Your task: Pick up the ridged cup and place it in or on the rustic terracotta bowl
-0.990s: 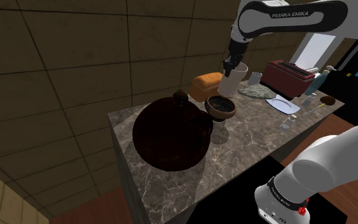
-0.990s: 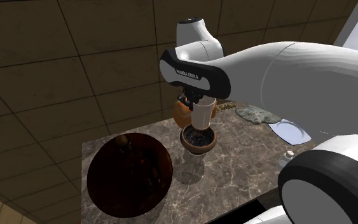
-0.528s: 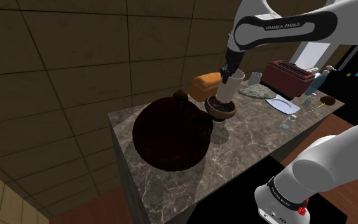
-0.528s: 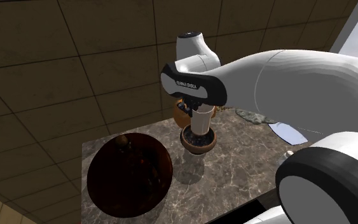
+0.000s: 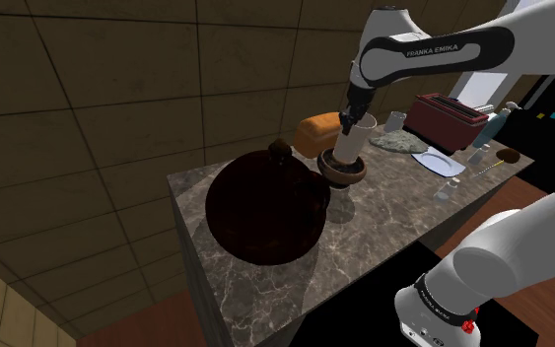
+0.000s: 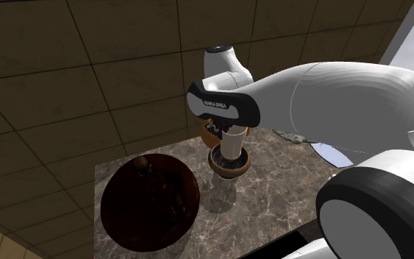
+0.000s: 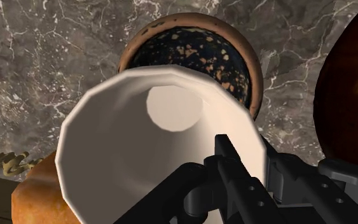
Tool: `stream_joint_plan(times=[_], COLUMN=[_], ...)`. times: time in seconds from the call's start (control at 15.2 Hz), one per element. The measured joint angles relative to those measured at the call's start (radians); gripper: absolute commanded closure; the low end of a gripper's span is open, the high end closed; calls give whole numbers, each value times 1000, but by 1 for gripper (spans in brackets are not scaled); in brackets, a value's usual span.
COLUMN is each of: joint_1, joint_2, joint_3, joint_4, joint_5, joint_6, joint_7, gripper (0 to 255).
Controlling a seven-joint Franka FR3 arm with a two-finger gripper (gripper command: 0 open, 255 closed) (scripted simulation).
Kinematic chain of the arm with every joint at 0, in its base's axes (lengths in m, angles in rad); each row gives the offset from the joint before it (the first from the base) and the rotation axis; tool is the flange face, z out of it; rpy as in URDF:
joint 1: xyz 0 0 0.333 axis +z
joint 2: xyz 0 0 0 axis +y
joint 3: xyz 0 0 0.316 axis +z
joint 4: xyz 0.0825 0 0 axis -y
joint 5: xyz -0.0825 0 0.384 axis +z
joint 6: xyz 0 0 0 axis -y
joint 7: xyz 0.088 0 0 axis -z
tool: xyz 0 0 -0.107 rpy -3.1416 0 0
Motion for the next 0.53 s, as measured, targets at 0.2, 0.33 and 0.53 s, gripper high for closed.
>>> stream_joint_plan(times=[0.2,0.33,0.53], joint_1=[0,0,0], joint_2=[0,0,0], joint_3=[0,0,0], joint_4=[0,0,0], joint_5=[0,0,0], joint_6=[0,0,0], joint_7=[0,0,0], gripper=[0,0,0])
